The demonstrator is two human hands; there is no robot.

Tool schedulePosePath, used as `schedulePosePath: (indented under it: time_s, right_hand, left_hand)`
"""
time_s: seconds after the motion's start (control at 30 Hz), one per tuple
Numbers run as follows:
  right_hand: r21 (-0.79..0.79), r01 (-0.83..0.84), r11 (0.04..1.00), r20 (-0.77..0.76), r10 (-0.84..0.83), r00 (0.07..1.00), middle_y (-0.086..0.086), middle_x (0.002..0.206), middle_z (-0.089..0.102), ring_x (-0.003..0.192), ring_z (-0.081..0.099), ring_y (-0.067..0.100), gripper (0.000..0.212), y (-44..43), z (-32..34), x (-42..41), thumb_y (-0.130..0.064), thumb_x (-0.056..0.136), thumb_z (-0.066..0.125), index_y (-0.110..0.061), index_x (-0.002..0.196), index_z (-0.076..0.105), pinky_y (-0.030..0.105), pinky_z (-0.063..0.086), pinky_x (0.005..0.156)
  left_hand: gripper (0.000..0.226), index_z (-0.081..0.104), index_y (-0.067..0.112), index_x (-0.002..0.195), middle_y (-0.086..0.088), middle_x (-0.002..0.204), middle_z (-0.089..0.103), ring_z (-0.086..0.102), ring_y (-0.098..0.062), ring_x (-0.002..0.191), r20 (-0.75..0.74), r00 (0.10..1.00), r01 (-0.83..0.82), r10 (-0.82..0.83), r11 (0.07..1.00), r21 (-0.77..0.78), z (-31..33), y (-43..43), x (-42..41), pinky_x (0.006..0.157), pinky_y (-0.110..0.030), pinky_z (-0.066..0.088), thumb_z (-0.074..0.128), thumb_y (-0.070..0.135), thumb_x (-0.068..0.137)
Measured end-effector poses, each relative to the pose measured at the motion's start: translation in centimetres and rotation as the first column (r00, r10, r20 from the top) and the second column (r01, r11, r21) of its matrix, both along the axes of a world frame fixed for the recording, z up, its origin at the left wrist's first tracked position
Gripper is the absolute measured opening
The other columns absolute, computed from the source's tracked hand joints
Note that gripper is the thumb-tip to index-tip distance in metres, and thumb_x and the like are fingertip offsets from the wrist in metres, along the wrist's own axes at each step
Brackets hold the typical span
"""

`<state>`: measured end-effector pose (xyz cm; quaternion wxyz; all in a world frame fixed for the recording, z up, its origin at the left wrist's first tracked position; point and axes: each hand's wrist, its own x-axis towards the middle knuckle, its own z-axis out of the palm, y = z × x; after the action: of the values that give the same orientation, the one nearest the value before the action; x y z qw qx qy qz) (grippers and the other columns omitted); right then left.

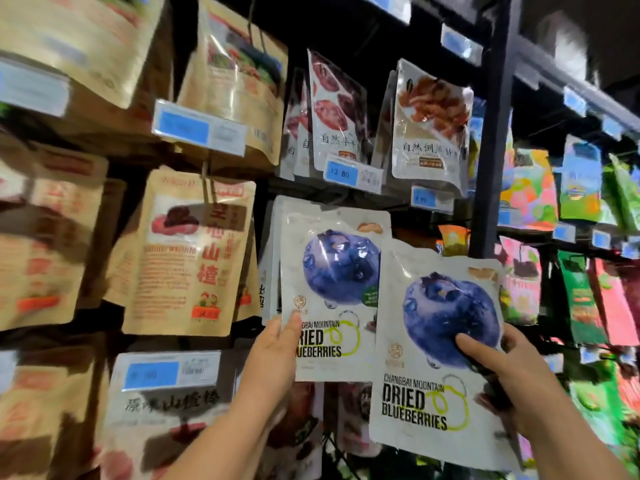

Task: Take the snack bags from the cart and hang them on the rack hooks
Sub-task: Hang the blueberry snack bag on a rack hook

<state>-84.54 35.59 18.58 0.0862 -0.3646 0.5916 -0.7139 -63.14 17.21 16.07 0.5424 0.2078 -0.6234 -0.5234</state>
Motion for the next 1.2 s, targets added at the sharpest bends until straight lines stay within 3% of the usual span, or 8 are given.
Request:
schedulePosePath:
  time_s: [0.1,0.3,0.37,0.5,0.77,0.93,1.1,1.2]
  right_hand:
    - [0.013,-0.051,0.999,0.020,0.050,0.999,0.016,0.091,0.062,0.066,0.057,0.022,0.043,-0.6,0.1,-0.2,-0.028,0.067,0.085,-0.016,0.099,0.058,0.027,0.047,0.049]
    - [0.063,-0.014,0.998,-0.034,0.016,0.999,0.004,0.113,0.067,0.108,0.062,0.028,0.091,-1.4,0.5,-0.7,-0.064,0.024,0.091,-0.023,0.101,0.065,0.053,0.047,0.098]
    - [0.055,-0.029,0.998,-0.019,0.030,0.999,0.004,0.113,0.067,0.107,0.062,0.027,0.087,-1.4,0.5,-0.9,-0.063,0.026,0.089,-0.024,0.101,0.065,0.054,0.049,0.097]
    - [0.005,-0.084,0.996,-0.031,0.084,0.996,0.006,0.118,0.066,0.106,0.065,0.028,0.090,-1.9,0.6,-1.5,-0.061,0.033,0.091,-0.024,0.110,0.064,0.055,0.049,0.097]
    - [-0.062,-0.128,0.990,-0.083,0.123,0.989,0.006,0.108,0.072,0.099,0.070,0.027,0.094,-3.0,1.3,-2.7,-0.058,0.023,0.094,-0.020,0.105,0.067,0.052,0.051,0.095]
    - [-0.068,-0.130,0.989,-0.091,0.124,0.988,0.007,0.105,0.073,0.097,0.070,0.028,0.079,-3.5,1.5,-2.8,-0.044,0.035,0.095,-0.020,0.104,0.067,0.052,0.051,0.095]
    - [-0.079,-0.139,0.987,-0.091,0.131,0.987,0.009,0.108,0.071,0.096,0.070,0.029,0.063,-4.1,1.8,-2.7,-0.033,0.050,0.087,-0.016,0.107,0.065,0.048,0.055,0.087]
    - [-0.083,-0.144,0.986,-0.125,0.133,0.983,0.008,0.106,0.072,0.093,0.070,0.025,0.065,-4.4,2.2,-2.2,-0.033,0.050,0.088,-0.016,0.108,0.064,0.036,0.053,0.075]
  left_hand:
    - [0.036,0.066,0.027,0.114,0.007,0.111,0.071,0.063,-0.015,0.108,0.011,1.000,0.013,-0.013,1.000,0.004,0.5,-0.4,0.0,0.101,-0.039,0.045,0.052,0.049,0.090]
    - [0.027,0.064,0.014,0.108,0.003,0.101,0.070,0.065,0.001,0.084,0.060,0.997,-0.040,0.044,0.997,-0.066,1.7,-0.2,0.0,0.065,-0.008,0.044,0.045,0.032,0.100]
    - [0.025,0.063,0.014,0.101,0.003,0.093,0.071,0.065,0.004,0.074,0.047,0.998,-0.048,0.051,0.997,-0.059,1.9,-0.4,-0.4,0.057,-0.006,0.043,0.044,0.030,0.100]
    - [0.032,0.065,0.021,0.110,0.004,0.104,0.071,0.065,-0.012,0.098,0.076,0.992,-0.097,0.104,0.991,-0.092,2.4,-0.7,-1.1,0.080,-0.026,0.049,0.042,0.041,0.099]
    - [0.030,0.065,0.022,0.100,0.005,0.096,0.071,0.064,-0.009,0.093,0.051,0.988,-0.139,0.145,0.984,-0.108,2.9,-1.1,-1.7,0.069,-0.019,0.043,0.040,0.039,0.100]
    - [0.031,0.066,0.023,0.097,0.002,0.095,0.073,0.067,-0.019,0.095,0.035,0.991,-0.124,0.128,0.989,-0.084,2.6,-1.7,-2.0,0.091,-0.044,0.050,0.042,0.043,0.098]
    - [0.028,0.063,0.018,0.098,-0.001,0.094,0.070,0.063,-0.009,0.084,0.042,0.985,-0.164,0.169,0.982,-0.096,2.9,-2.3,-1.7,0.056,-0.011,0.043,0.040,0.035,0.101]
    - [0.028,0.062,0.016,0.094,-0.005,0.089,0.071,0.067,-0.015,0.081,0.019,0.987,-0.156,0.158,0.984,-0.092,3.3,-2.5,-1.6,0.061,-0.018,0.050,0.041,0.033,0.101]
